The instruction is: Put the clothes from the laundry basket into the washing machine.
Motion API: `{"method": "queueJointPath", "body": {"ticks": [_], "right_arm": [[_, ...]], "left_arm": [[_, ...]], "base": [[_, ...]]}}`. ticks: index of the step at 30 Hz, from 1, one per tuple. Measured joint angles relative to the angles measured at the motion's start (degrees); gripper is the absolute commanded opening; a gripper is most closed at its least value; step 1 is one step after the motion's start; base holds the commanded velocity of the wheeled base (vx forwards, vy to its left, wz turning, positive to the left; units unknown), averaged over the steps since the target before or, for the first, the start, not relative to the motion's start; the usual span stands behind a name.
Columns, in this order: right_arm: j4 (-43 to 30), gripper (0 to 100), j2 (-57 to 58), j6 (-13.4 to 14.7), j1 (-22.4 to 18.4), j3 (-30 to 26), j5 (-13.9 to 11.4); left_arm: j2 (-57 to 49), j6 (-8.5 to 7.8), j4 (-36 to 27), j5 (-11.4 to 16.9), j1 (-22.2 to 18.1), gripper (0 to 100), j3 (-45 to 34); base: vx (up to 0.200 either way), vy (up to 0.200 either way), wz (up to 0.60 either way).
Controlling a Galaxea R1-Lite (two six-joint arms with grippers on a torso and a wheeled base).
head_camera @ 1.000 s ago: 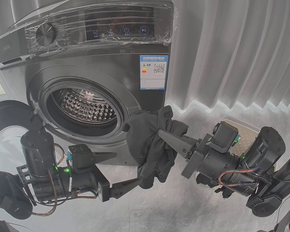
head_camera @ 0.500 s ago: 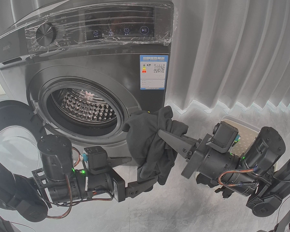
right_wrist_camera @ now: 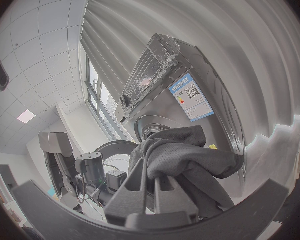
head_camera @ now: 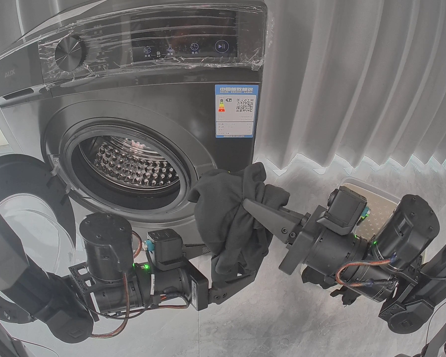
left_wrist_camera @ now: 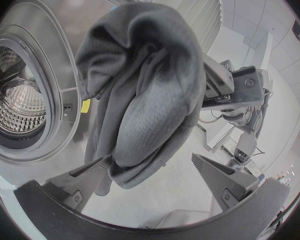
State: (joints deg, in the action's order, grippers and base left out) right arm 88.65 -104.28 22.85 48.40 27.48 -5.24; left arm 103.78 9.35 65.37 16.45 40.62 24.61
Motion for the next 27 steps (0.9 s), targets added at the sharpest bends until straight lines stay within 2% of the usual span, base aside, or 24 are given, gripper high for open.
{"method": "queueJointPath", "body": {"ticks": [10,16,22,27], "right_arm": [[0.0,0,0.0,0.0,0.0,0.0,-0.1],[0.0,0,0.0,0.0,-0.1,-0.1,-0.1],[0.0,0,0.0,0.0,-0.8,-0.3,-0.1],[0.0,0,0.0,-0.2,-1.9,-0.9,-0.2]], "left_arm": [[5.3,-0.02,8.8,-0.7,0.1,0,-0.1],[6.4,-0.05,10.6,-0.8,0.2,0,-0.5],[4.0,-0.02,12.8,-0.8,1.9,0,-2.1],[-2.4,-0.11,13.4,-0.8,3.8,0,-4.9]], "base": [[0.0,0.0,0.0],[0.0,0.0,0.0],[0.0,0.0,0.0],[0.0,0.0,0.0]]}}
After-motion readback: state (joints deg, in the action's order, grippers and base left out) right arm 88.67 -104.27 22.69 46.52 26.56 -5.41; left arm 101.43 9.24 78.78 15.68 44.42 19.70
